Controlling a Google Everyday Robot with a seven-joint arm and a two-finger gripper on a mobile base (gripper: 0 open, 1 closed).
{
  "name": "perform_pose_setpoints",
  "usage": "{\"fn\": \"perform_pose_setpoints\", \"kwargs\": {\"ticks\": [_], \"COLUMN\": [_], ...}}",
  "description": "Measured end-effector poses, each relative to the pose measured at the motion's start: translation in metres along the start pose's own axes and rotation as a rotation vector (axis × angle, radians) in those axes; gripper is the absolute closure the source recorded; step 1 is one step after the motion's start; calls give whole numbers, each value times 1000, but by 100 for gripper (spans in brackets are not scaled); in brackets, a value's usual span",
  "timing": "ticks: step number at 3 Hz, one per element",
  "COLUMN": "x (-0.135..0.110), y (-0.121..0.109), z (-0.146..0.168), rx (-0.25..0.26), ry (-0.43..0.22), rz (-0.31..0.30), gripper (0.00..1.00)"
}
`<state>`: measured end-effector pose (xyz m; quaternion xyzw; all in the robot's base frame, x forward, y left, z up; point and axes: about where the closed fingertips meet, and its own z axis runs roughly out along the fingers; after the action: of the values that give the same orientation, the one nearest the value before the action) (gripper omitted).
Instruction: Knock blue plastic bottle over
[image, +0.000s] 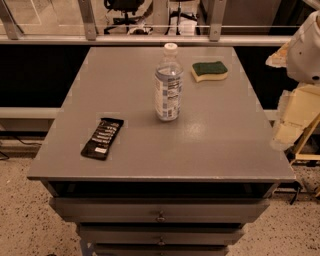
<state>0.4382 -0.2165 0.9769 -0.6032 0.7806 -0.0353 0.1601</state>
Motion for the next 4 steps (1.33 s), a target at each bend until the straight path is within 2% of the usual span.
{"fn": "perform_pose_setpoints", "kwargs": {"ticks": [1, 2, 3, 4], "x": [0, -7, -32, -80], "y": [0, -4, -30, -66], "z": [0, 6, 16, 23], "rx": [0, -6, 20, 69], "ry": [0, -39, -136, -298], "rz": [0, -1, -22, -65], "gripper": [0, 0, 0, 0]}}
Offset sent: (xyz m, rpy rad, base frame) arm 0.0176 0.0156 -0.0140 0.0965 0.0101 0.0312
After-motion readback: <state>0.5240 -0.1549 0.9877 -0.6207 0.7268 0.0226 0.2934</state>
